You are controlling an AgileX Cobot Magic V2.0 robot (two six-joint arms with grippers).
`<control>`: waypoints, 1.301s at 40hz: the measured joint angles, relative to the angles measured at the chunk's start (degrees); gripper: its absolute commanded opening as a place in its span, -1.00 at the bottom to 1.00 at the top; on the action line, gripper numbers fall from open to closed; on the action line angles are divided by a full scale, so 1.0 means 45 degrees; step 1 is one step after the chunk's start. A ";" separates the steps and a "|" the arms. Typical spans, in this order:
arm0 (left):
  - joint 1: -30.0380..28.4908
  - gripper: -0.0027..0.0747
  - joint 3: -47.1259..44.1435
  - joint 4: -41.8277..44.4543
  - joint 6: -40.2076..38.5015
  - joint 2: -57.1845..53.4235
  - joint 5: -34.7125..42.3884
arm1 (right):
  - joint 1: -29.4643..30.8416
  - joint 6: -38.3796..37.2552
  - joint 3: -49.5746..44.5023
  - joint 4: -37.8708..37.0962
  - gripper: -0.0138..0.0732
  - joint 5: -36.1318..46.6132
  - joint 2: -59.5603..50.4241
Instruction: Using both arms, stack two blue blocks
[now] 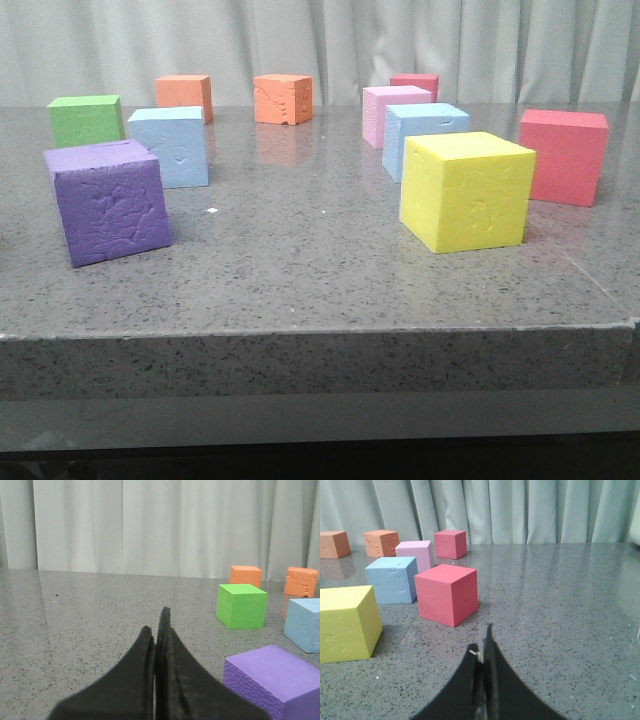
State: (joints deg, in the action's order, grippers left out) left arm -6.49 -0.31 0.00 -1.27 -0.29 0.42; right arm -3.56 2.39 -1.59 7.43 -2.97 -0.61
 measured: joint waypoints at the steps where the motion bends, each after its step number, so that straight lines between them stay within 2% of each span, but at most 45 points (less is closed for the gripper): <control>1: 0.0000 -0.98 0.0000 0.0000 0.0000 0.0000 0.0000 | 0.0000 0.0000 0.0000 0.0000 -0.84 0.0020 0.0000; 10: 0.0000 -0.98 0.0000 0.0000 0.0000 0.0000 0.0252 | 0.0000 0.0000 0.0000 0.0000 -0.84 0.0078 0.0000; 18: 0.0000 -0.98 0.0000 -0.0717 0.0000 0.0000 0.2087 | 0.0000 0.0000 0.0000 0.0000 -0.84 0.0797 0.0000; 25: 0.0000 -0.98 0.0000 -0.0826 0.0000 0.0000 0.4406 | 0.0000 -0.0023 0.0000 0.0000 -0.84 0.2637 0.0000; 31: 0.0000 -0.98 0.0026 -0.0865 0.0000 0.0000 0.5167 | 0.0000 -0.0023 0.0910 0.0000 -0.84 0.1971 0.0000; 37: 0.0000 -0.98 0.1089 -0.0885 0.0000 0.0000 0.3149 | 0.0000 -0.0023 0.2548 0.0000 -0.84 0.0018 0.0000; 43: 0.0000 -0.98 0.3125 -0.0885 0.0000 0.0684 0.0863 | 0.0000 -0.0023 0.4434 0.0000 -0.84 -0.1943 0.0531; 52: 0.0000 -0.98 0.6077 -0.0885 0.0027 0.3559 -0.3115 | 0.0000 -0.0023 0.7471 -0.0269 -0.84 -0.4842 0.3843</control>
State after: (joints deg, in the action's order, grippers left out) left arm -6.49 27.04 -3.98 -1.15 15.72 -13.59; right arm -3.56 2.29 32.03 6.22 -24.76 16.69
